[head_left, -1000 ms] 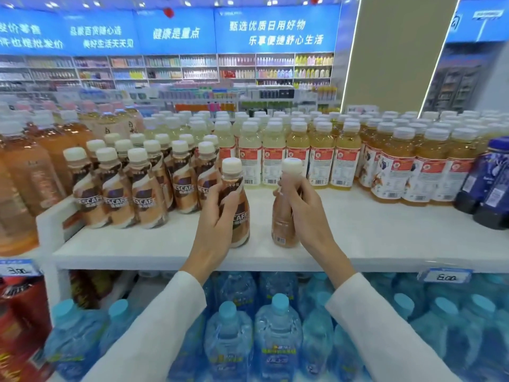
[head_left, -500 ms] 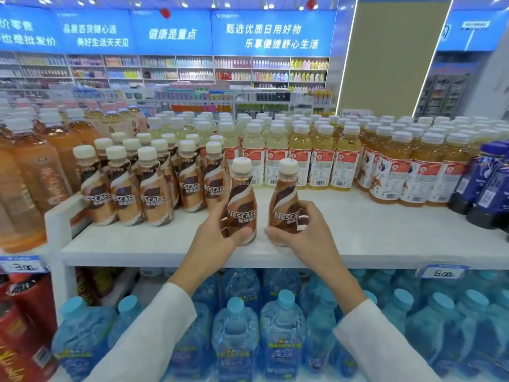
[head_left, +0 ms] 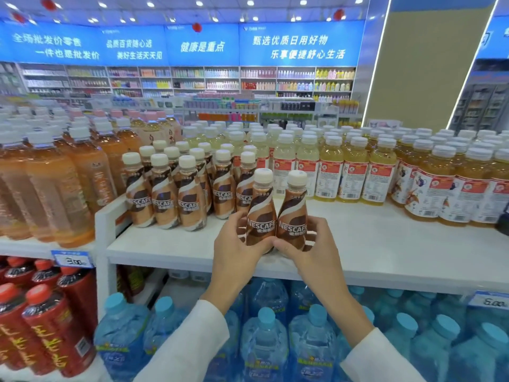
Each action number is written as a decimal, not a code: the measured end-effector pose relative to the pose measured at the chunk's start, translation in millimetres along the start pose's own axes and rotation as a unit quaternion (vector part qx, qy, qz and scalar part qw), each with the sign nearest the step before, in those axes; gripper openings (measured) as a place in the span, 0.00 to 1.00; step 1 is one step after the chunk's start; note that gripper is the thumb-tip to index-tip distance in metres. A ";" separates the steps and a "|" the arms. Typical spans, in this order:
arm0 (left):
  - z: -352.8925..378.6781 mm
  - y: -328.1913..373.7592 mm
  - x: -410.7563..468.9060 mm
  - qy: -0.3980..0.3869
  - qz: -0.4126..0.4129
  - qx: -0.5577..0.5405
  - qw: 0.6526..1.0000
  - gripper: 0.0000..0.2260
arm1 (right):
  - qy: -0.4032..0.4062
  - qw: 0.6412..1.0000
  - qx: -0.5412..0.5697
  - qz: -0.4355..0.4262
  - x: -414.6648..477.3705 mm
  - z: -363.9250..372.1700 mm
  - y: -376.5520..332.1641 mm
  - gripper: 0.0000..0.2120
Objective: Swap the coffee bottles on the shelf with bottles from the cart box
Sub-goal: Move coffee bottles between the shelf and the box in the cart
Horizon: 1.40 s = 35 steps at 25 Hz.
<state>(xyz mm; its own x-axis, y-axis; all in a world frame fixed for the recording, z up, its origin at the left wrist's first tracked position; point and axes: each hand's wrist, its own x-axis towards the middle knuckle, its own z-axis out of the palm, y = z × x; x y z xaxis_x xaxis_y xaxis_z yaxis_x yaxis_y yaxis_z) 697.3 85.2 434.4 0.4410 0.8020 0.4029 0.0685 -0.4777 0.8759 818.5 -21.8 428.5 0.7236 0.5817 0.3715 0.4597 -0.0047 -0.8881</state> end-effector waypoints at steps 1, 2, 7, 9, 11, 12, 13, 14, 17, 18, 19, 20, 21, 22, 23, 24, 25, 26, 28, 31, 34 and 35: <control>-6.5 -2.6 -0.5 0.022 -0.013 0.004 1.000 0.29 | -0.017 1.000 0.006 0.003 -0.1 6.5 -2.6 0.29; -14.4 -5.3 0.0 0.047 -0.021 0.010 0.999 0.28 | -0.029 1.000 0.008 0.004 0.4 15.5 -6.1 0.28; -42.3 -23.9 15.1 0.138 -0.028 0.068 0.988 0.26 | -0.010 1.000 -0.023 -0.011 13.7 70.2 -26.5 0.29; -43.6 -27.2 22.0 0.157 -0.035 0.087 0.983 0.27 | -0.009 0.999 -0.035 -0.016 21.7 84.6 -29.2 0.30; -41.7 -28.1 26.6 0.169 -0.040 0.093 0.980 0.26 | -0.014 0.998 -0.047 -0.025 28.5 92.8 -27.9 0.30; -41.3 -28.2 27.8 0.174 -0.040 0.098 0.979 0.25 | -0.019 0.998 -0.051 -0.028 30.8 95.0 -25.9 0.29; -40.8 -29.6 29.1 0.178 -0.040 0.100 0.978 0.24 | -0.026 0.998 -0.048 -0.028 32.4 95.8 -23.4 0.29; -40.6 -30.9 30.4 0.182 -0.039 0.098 0.978 0.24 | -0.037 0.998 -0.039 -0.023 33.7 95.4 -20.8 0.29; -40.7 -34.9 32.4 0.187 -0.036 0.094 0.977 0.23 | -0.055 0.998 -0.005 -0.013 33.7 92.1 -15.8 0.28; -40.2 -35.1 32.6 0.187 -0.033 0.098 0.977 0.22 | -0.050 0.999 -0.004 -0.015 33.6 91.8 -15.9 0.27; -39.2 -35.4 32.7 0.186 -0.031 0.103 0.977 0.21 | -0.044 0.999 -0.004 -0.016 33.2 91.8 -16.1 0.26; -38.6 -35.4 32.8 0.187 -0.028 0.105 0.976 0.21 | -0.040 0.999 -0.003 -0.015 32.8 92.6 -17.2 0.26; -38.1 -35.2 32.6 0.187 -0.026 0.107 0.976 0.20 | -0.039 0.999 0.000 -0.014 32.4 93.6 -18.0 0.25; -37.6 -34.5 32.3 0.188 -0.023 0.109 0.976 0.19 | -0.039 0.999 0.002 -0.012 32.0 94.1 -18.9 0.25; -37.6 -34.3 32.4 0.189 -0.021 0.111 0.976 0.18 | -0.041 0.999 0.003 -0.011 32.1 94.6 -19.2 0.25; -37.7 -34.8 33.0 0.188 -0.021 0.110 0.976 0.18 | -0.043 0.999 0.002 -0.011 32.2 94.6 -19.1 0.25; -37.5 -35.9 33.6 0.186 -0.020 0.109 0.976 0.18 | -0.042 0.999 -0.002 -0.012 32.2 94.6 -18.1 0.26; -37.3 -36.9 34.2 0.184 -0.017 0.108 0.977 0.18 | -0.041 0.999 -0.006 -0.014 32.0 94.4 -17.7 0.26; -36.3 -38.1 34.6 0.184 -0.013 0.109 0.977 0.18 | -0.037 0.999 -0.014 -0.018 32.1 95.4 -16.7 0.26; -35.9 -37.5 35.1 0.184 -0.021 0.118 0.976 0.18 | -0.035 0.999 -0.022 -0.019 32.7 99.3 -15.3 0.26; -35.7 -36.6 35.3 0.181 -0.024 0.127 0.975 0.18 | -0.036 0.999 -0.031 -0.020 34.1 101.1 -13.7 0.27; -35.9 -36.1 35.3 0.180 -0.026 0.127 0.975 0.18 | -0.038 0.999 -0.032 -0.020 34.8 101.5 -12.6 0.27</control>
<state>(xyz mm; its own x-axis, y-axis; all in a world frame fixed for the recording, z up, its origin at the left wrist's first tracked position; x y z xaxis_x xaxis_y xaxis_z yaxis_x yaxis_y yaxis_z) 678.2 143.6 426.5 0.0909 0.8801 0.4661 0.3218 -0.4689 0.8226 785.7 81.0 425.1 0.6647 0.6419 0.3824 0.5207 -0.0309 -0.8532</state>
